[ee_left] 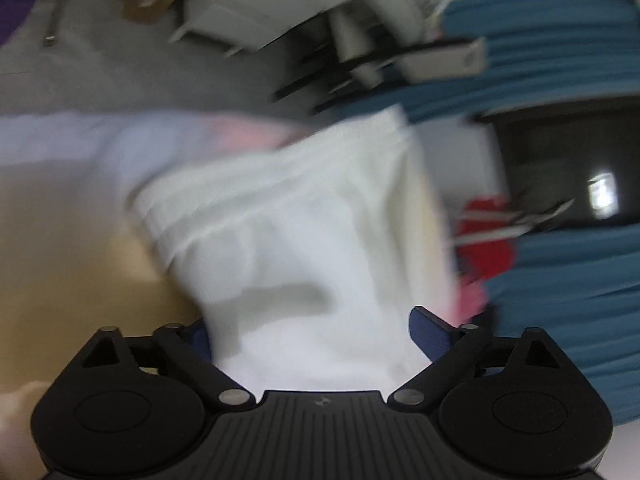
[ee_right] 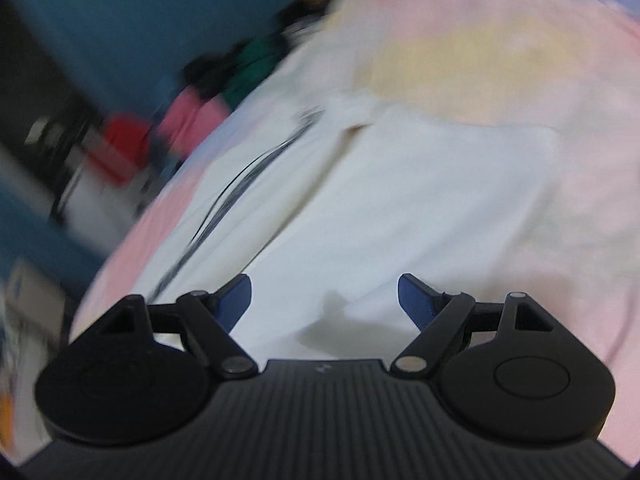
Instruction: Fold clothes
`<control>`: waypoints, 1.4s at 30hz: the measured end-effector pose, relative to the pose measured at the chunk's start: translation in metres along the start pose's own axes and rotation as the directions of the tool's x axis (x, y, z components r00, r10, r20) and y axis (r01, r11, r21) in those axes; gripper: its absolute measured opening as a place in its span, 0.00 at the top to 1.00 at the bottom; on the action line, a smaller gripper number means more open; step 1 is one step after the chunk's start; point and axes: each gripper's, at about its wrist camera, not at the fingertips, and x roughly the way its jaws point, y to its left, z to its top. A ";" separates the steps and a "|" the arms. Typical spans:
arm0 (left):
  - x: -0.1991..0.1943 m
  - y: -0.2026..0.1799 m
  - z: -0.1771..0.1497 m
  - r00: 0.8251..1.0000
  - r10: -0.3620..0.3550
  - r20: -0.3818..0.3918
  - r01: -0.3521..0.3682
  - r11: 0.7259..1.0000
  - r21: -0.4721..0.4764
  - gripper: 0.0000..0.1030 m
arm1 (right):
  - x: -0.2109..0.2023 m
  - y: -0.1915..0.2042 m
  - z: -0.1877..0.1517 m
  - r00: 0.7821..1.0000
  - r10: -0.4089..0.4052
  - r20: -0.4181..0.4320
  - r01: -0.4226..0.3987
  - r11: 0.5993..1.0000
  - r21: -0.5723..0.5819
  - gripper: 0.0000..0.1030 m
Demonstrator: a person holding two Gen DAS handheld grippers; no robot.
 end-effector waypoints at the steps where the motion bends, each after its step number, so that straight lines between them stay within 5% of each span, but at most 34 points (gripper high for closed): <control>1: 0.006 0.002 -0.002 0.999 0.039 -0.029 -0.039 0.999 0.000 0.11 | -0.002 -0.012 0.005 0.999 -0.028 0.025 0.026 0.998 0.062 0.20; 6: 0.028 -0.012 -0.015 0.991 0.103 -0.080 -0.094 0.990 0.106 0.10 | -0.002 -0.064 0.016 0.983 -0.172 0.061 0.148 0.948 0.282 0.19; 11: 0.021 -0.007 -0.017 0.992 -0.088 -0.088 0.092 0.995 0.038 0.11 | 0.021 -0.088 0.018 0.996 -0.091 -0.005 0.086 0.923 0.376 0.20; 13: 0.022 -0.003 -0.014 0.990 -0.116 -0.080 0.116 0.993 -0.013 0.13 | 0.030 -0.086 0.018 0.999 -0.040 -0.002 0.038 0.926 0.376 0.22; 16: 0.027 0.005 -0.011 0.991 -0.112 -0.073 0.106 0.991 -0.081 0.30 | 0.039 -0.076 0.023 0.998 -0.040 0.043 0.025 0.952 0.304 0.38; 19: 0.040 0.009 -0.007 0.995 0.009 -0.101 -0.018 0.996 -0.090 0.56 | 0.050 -0.071 0.030 0.996 -0.075 0.054 0.059 0.963 0.263 0.70; 20: 0.044 0.010 -0.006 0.995 0.021 -0.097 -0.030 0.995 -0.095 0.58 | 0.055 -0.071 0.030 0.995 -0.090 0.044 0.075 0.963 0.257 0.86; 21: 0.044 0.010 -0.006 0.996 0.021 -0.092 -0.030 0.995 -0.099 0.62 | 0.058 -0.071 0.031 0.994 -0.102 0.040 0.089 0.964 0.251 0.92; 25: 0.041 0.008 -0.006 0.998 0.015 -0.060 -0.020 0.997 -0.077 0.85 | 0.048 -0.069 0.033 0.990 -0.107 0.097 0.082 0.970 0.228 0.94; 27: 0.038 0.008 -0.007 0.999 -0.020 -0.034 0.018 0.998 -0.060 0.88 | 0.035 -0.066 0.036 0.983 -0.096 0.154 0.063 0.976 0.209 0.94; 34: -0.005 -0.014 -0.013 0.984 -0.179 0.010 0.179 0.983 0.047 0.92 | -0.014 -0.049 0.038 0.952 -0.055 0.300 0.010 0.989 0.150 0.95; 42: 0.001 -0.099 0.019 0.982 -0.190 0.011 0.186 0.971 0.151 0.91 | -0.006 0.016 0.082 0.923 -0.009 0.384 0.014 1.000 -0.010 0.95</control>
